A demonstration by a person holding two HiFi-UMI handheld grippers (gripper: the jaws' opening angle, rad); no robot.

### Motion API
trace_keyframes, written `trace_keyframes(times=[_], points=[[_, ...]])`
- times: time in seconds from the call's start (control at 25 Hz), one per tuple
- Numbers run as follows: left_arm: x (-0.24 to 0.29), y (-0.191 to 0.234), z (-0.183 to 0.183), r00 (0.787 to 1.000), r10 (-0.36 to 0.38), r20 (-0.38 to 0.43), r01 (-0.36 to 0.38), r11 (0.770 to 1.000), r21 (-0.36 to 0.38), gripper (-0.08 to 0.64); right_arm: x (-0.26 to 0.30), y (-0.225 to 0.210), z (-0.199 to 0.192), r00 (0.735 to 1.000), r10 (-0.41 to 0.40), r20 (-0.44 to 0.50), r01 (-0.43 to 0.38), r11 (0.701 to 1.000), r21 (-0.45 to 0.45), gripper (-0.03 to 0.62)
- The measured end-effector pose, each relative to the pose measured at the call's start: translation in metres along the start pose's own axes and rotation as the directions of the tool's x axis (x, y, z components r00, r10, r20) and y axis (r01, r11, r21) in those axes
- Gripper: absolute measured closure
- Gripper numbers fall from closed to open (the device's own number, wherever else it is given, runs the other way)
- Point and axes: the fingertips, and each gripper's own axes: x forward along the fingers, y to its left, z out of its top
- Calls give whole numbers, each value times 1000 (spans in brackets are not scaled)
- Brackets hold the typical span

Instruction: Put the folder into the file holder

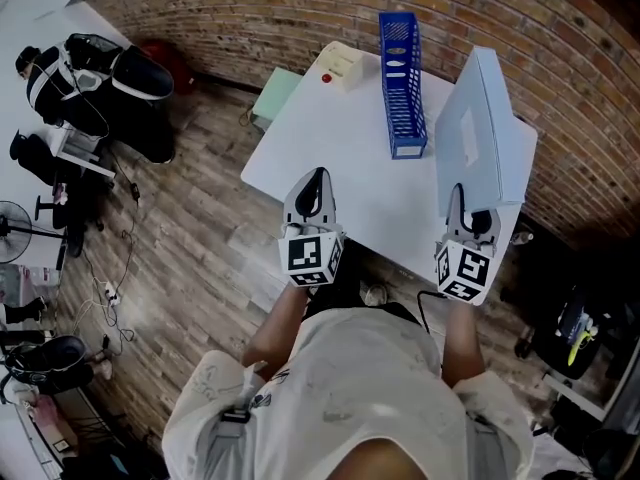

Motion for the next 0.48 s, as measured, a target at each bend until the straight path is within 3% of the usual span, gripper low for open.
trace_keyframes(times=[0.48], points=[[53, 12, -9, 998, -55, 25, 55, 998, 4, 548, 36, 1, 2, 998, -62, 7, 62, 998, -27, 419]])
